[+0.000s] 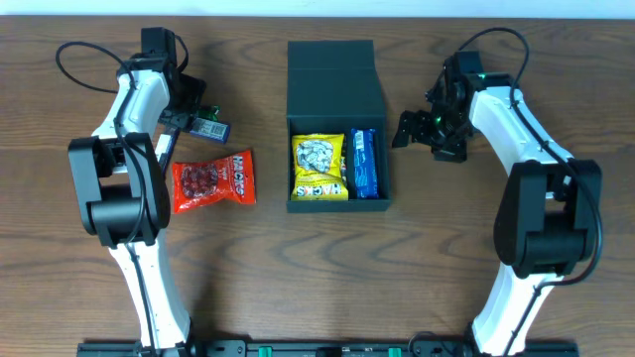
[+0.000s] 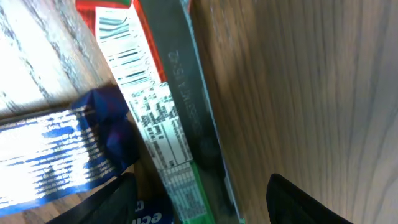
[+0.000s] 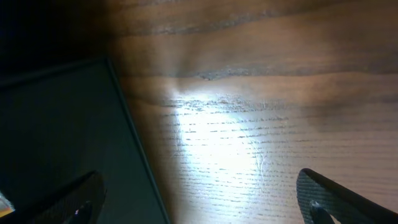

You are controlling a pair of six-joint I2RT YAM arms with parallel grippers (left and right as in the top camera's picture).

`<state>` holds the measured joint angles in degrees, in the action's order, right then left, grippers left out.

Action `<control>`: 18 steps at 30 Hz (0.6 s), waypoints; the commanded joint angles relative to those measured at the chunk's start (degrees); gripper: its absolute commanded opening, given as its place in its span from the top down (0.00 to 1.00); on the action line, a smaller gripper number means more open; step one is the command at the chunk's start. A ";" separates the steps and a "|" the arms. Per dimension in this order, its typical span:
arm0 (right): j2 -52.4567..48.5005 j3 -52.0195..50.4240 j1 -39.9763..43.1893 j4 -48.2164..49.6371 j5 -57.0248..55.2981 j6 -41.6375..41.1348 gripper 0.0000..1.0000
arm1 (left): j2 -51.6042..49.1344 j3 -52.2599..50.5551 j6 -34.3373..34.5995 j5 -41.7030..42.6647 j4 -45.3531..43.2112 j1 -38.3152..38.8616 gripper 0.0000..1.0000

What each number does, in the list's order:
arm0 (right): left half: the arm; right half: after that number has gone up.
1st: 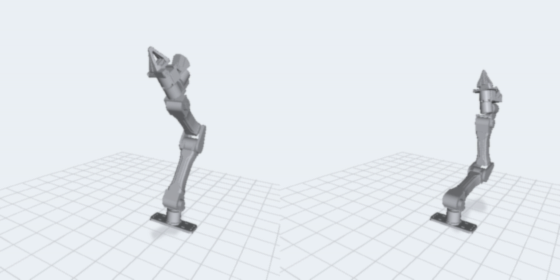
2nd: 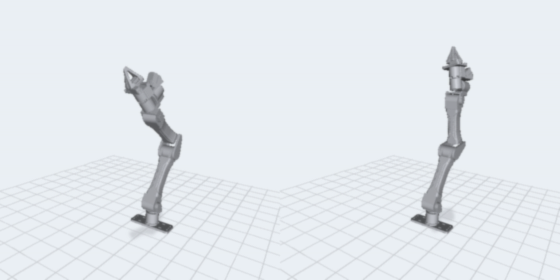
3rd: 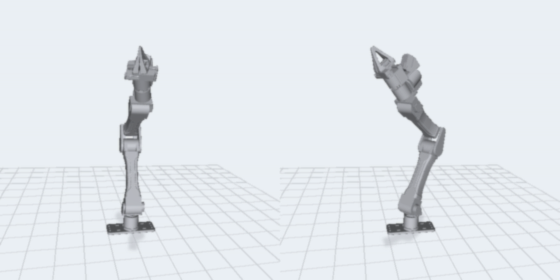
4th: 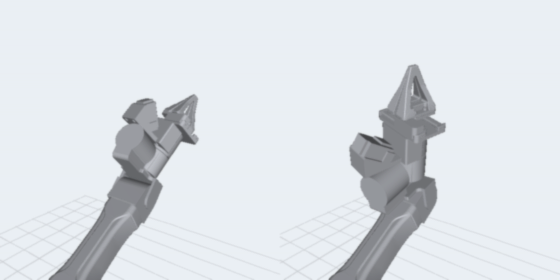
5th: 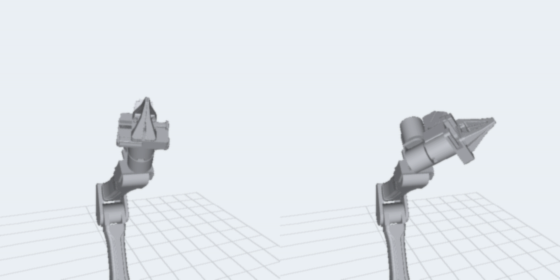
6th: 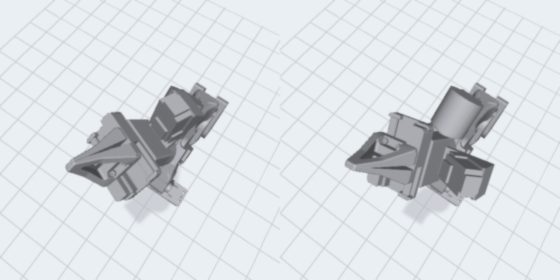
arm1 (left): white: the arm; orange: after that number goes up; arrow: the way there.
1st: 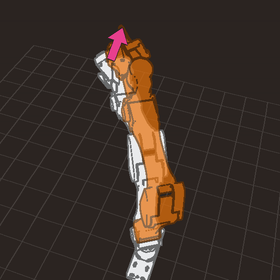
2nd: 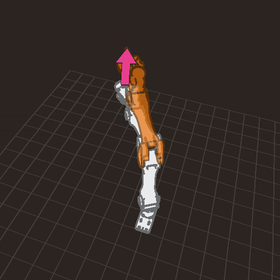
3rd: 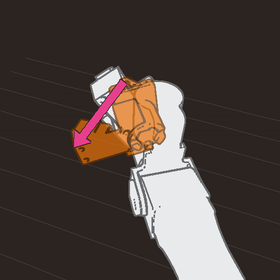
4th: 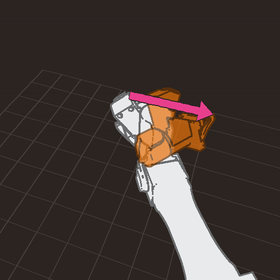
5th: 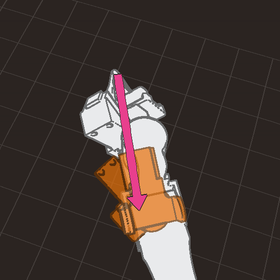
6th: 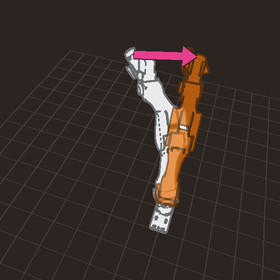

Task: Pack container
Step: 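Reach the left gripper to the green-and-white bar and grasp it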

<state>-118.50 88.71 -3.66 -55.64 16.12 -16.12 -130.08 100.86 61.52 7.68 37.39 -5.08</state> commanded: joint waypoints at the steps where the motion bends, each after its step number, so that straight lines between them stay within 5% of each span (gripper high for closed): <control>1: -0.22 0.15 0.37 -0.39 0.44 -0.57 0.02 | -1.77 0.57 1.14 3.69 1.49 -1.57 0.33; 18: -0.22 0.15 0.37 -0.83 0.44 -0.52 0.01 | -1.81 5.70 0.13 -0.98 11.10 -2.40 0.27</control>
<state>-118.50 88.71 -3.66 -56.34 16.12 -16.12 -130.96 104.20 61.82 9.41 47.64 -7.40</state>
